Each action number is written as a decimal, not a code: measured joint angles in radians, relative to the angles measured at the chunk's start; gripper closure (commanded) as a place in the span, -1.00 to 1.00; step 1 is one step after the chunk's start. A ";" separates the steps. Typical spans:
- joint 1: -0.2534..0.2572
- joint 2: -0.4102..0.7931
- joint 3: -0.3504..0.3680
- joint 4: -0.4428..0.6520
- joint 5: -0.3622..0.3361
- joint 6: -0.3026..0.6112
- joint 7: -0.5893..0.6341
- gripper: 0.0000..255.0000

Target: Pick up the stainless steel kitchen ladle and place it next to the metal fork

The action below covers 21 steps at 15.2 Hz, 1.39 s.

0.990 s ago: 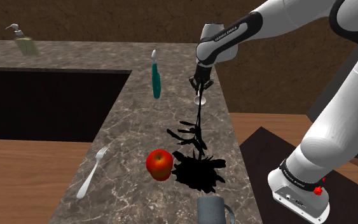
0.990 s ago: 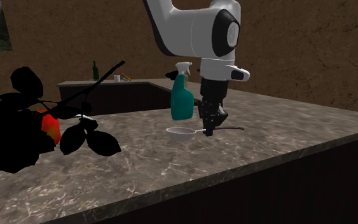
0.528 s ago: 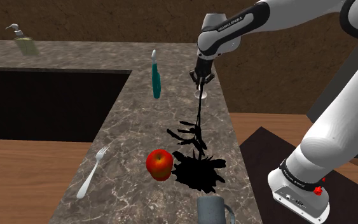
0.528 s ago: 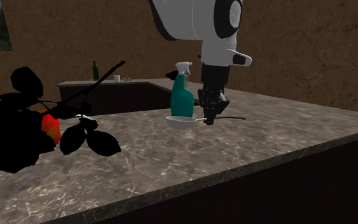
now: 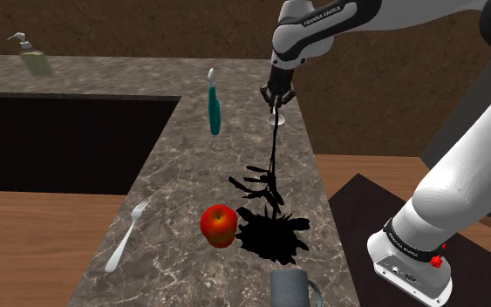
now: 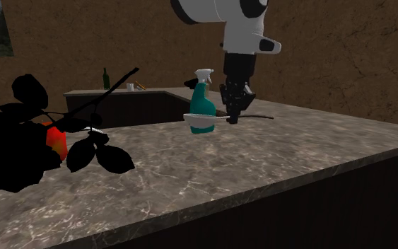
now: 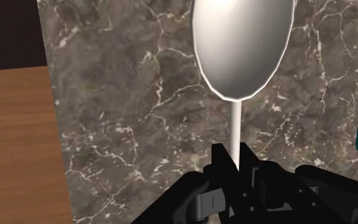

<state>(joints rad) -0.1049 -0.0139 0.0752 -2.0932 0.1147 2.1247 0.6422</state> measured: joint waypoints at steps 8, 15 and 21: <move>0.055 -0.036 0.060 -0.007 -0.001 -0.018 0.116 1.00; 0.134 -0.036 0.149 -0.006 -0.009 -0.004 0.287 1.00; 0.207 0.006 0.230 0.042 -0.033 0.002 0.452 1.00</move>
<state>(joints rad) 0.1018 -0.0076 0.3048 -2.0512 0.0818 2.1264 1.0947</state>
